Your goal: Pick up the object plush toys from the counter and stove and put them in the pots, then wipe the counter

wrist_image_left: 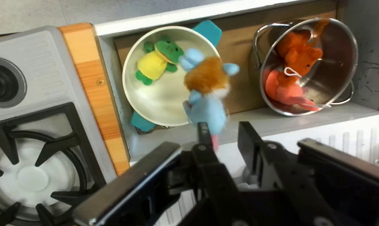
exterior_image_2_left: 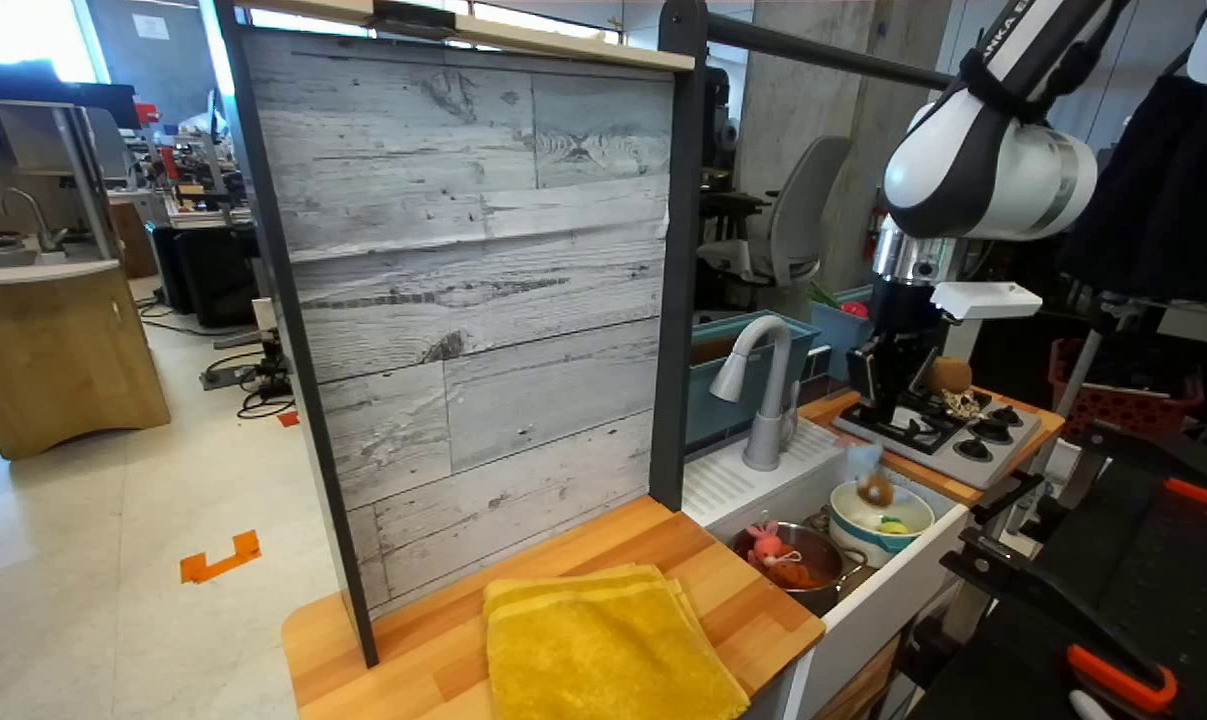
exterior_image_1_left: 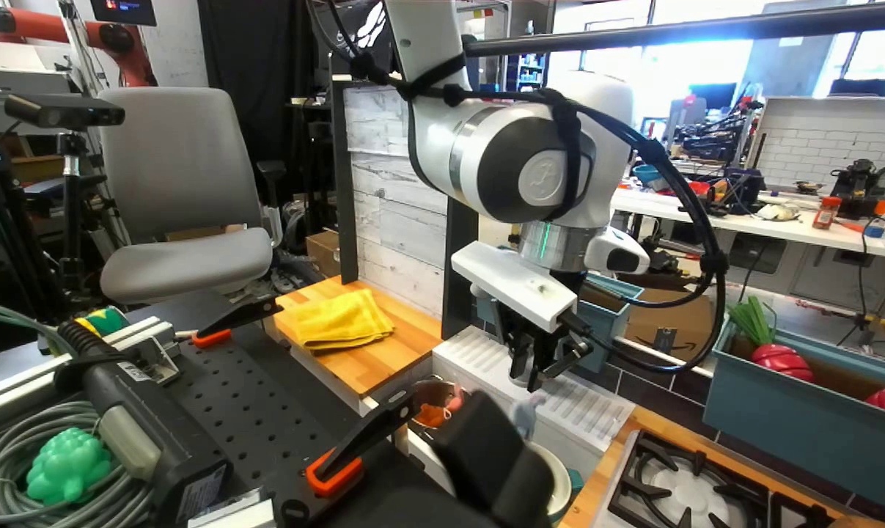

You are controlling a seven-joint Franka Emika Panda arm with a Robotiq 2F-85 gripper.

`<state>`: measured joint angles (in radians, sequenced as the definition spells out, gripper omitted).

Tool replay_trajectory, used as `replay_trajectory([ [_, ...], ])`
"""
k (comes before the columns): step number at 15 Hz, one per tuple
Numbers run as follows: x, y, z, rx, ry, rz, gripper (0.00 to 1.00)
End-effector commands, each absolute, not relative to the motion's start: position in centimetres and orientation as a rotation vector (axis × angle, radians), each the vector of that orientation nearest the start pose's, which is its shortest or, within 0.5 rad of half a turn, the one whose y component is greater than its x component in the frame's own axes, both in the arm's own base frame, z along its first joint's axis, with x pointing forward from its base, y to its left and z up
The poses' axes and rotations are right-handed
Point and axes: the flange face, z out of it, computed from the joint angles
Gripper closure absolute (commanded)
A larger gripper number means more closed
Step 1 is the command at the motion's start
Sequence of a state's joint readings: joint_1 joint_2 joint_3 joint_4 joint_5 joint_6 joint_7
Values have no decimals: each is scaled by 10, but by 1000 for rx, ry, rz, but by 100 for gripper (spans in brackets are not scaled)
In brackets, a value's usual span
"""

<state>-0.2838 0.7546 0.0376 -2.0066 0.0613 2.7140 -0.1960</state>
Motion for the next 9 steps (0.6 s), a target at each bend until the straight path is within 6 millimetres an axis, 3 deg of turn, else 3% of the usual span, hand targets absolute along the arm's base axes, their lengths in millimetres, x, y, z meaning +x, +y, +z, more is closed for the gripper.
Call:
replay_trajectory([
  [1, 546, -147, 84, -3057, 168, -33, 39],
  [4, 537, -160, 102, -3100, 152, 17, 16],
  [5, 548, -154, 79, -3084, 180, 11, 35],
  [8, 544, -161, 94, -3096, 181, -3, 16],
  [9, 543, -161, 95, -3096, 181, -4, 4],
])
